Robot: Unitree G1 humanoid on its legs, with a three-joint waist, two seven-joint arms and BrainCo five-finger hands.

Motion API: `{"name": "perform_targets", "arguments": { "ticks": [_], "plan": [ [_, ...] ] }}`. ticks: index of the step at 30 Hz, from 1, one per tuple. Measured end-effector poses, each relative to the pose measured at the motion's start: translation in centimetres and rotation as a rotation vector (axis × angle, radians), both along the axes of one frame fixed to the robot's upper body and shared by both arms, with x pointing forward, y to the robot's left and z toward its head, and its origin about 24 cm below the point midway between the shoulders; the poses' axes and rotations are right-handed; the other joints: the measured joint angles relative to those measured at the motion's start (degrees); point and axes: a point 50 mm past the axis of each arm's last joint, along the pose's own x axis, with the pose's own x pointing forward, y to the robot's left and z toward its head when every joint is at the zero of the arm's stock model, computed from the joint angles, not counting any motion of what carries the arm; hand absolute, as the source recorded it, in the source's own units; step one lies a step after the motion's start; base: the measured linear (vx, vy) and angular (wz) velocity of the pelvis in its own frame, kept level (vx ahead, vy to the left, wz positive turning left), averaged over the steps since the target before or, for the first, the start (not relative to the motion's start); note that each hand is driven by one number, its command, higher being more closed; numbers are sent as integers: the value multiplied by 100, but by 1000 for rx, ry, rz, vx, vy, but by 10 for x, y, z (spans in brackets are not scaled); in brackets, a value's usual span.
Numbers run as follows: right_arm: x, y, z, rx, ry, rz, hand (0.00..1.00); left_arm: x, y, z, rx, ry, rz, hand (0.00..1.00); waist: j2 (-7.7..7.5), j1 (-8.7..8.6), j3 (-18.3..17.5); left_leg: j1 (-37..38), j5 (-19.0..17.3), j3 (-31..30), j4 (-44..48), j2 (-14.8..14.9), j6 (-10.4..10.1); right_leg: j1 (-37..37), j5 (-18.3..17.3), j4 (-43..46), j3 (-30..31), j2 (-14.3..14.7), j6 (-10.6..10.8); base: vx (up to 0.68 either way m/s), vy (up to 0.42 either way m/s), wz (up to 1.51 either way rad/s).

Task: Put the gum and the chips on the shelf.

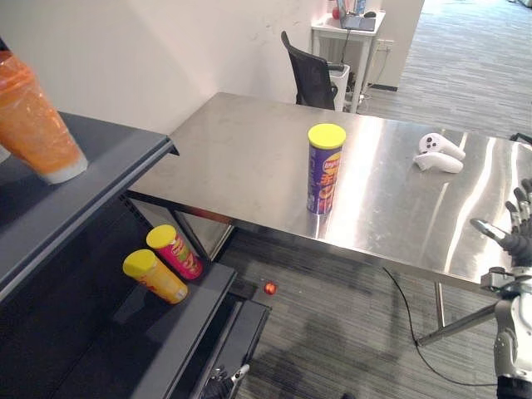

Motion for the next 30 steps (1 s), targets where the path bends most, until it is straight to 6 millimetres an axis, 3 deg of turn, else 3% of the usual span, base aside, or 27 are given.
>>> {"name": "perform_targets", "arguments": {
  "ticks": [16,30],
  "plan": [
    [67,58,13,2,11,239,0,18,-1,4,19,-40,-30,0,43,46,468,-168,16,-246,69,2,23,11,34,6,-204,-1,-21,8,-4,7],
    [92,101,29,-46,7,392,0,29,-1,7,23,-75,-3,0,52,173,777,-270,109,-347,66,-93,141,-27,133,5,-299,-96,1,-17,6,4]
  ]
}}
